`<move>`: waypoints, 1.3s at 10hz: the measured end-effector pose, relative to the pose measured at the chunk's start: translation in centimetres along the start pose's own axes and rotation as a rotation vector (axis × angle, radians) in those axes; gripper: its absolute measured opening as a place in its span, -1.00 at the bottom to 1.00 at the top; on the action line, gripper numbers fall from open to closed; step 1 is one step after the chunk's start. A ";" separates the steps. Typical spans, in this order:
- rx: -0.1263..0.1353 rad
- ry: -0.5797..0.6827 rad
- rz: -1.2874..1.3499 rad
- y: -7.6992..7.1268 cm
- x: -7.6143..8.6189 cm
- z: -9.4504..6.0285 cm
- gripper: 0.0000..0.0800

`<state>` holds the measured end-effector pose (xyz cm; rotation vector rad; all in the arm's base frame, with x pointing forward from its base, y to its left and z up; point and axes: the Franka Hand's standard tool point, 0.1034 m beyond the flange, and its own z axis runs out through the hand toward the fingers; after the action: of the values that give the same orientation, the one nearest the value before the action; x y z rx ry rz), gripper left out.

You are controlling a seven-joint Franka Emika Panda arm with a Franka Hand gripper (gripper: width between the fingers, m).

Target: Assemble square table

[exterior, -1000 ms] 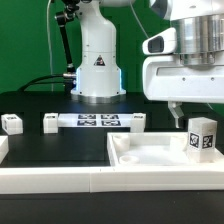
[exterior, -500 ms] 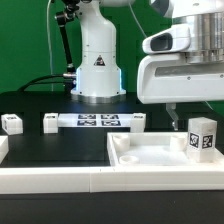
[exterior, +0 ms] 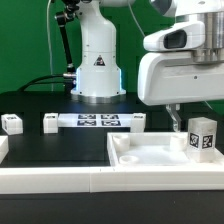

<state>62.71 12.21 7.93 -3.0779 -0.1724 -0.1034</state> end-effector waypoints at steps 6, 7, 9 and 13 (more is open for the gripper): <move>-0.004 0.000 -0.105 0.2 0.0 0.0 -0.01; -0.004 0.000 -0.092 0.2 0.0 0.0 -0.28; -0.003 0.000 -0.033 0.2 0.0 0.0 -0.28; 0.011 0.018 0.335 0.5 -0.1 0.0 -0.28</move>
Offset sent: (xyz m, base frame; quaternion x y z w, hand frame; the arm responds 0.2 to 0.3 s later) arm 0.0000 0.0000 0.0000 0.0000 0.0000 0.0000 1.0000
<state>62.69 11.72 7.88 -3.0406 0.3412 -0.1130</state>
